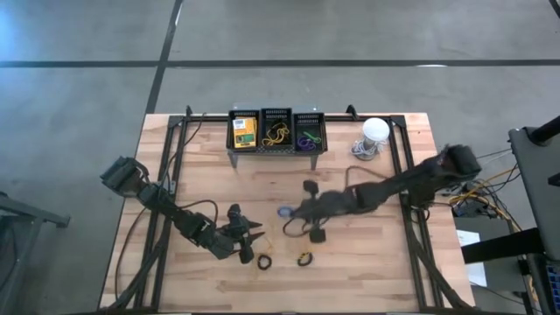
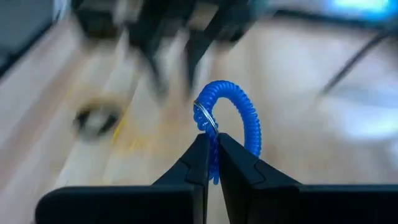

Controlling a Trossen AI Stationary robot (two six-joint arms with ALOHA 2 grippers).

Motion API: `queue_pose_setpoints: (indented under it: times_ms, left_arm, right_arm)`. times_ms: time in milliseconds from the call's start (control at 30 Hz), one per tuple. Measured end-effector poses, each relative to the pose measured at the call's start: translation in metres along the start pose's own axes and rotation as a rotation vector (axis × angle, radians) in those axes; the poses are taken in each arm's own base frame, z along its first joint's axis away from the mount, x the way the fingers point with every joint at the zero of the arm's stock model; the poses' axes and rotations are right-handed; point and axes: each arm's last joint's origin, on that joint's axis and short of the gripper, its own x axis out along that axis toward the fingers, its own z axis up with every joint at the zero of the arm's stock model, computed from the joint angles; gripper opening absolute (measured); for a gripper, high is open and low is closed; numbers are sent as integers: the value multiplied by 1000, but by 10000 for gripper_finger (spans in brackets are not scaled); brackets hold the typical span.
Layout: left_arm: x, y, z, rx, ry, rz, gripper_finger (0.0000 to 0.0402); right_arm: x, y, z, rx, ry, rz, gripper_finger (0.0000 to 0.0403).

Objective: Pick & Place Office Desk Supplies
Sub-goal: Put the blue spring keychain into the right black basket, then put the yellow rubber band into the middle black basket

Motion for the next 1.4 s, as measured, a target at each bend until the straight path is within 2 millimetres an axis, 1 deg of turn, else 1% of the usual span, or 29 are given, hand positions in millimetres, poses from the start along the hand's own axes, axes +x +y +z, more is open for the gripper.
queue_pose_setpoints:
  times_ms: [67, 167, 233, 333, 433, 567, 700, 833, 933, 1000, 1067, 1133, 1200, 1267, 1333, 1400]
  left_arm:
    - [0, 0, 0, 3, 3, 2, 137]
    - [0, 0, 0, 4, 3, 2, 137]
    - [0, 0, 0, 4, 4, 3, 137]
    - [0, 0, 0, 4, 3, 2, 137]
    - [0, 0, 0, 4, 4, 3, 137]
    - [0, 0, -1, 6, 6, 4, 137]
    - [0, 1, -1, 12, 11, 8, 137]
    - [0, 1, -1, 12, 11, 8, 137]
    - [0, 1, -2, 14, 13, 9, 137]
    - [0, 1, -2, 14, 13, 9, 137]
    - [0, 1, -2, 15, 13, 10, 137]
    - [0, 1, -2, 15, 14, 10, 137]
    - [0, 1, -2, 15, 14, 10, 137]
    - [0, 1, -2, 16, 15, 10, 137]
    - [0, 1, -2, 17, 15, 11, 137]
    - [0, 1, -2, 17, 15, 11, 137]
  right_arm:
    - [-17, -13, 22, 5, -75, -88, 19]
    - [-43, -40, 46, 21, -115, -268, 19]
    - [-57, -61, 57, 48, -100, -369, 19]
    - [-75, -93, 68, 133, -68, -459, 19]
    - [-81, -120, 67, 198, 25, -524, 20]
    - [-81, -147, 61, 263, 129, -482, 29]
    - [-77, -163, 55, 303, 181, -471, 53]
    - [-75, -172, 52, 314, 192, -495, 96]
    - [-79, -173, 54, 296, 181, -524, 128]
    - [-83, -170, 57, 284, 167, -531, 144]
    - [-87, -163, 62, 272, 141, -521, 154]
    - [-90, -151, 67, 249, 121, -492, 159]
    - [-89, -133, 69, 214, 112, -442, 161]
    - [-86, -111, 68, 174, 107, -377, 160]
    - [-79, -84, 64, 134, 94, -302, 156]
    - [-69, -55, 53, 97, 88, -222, 151]
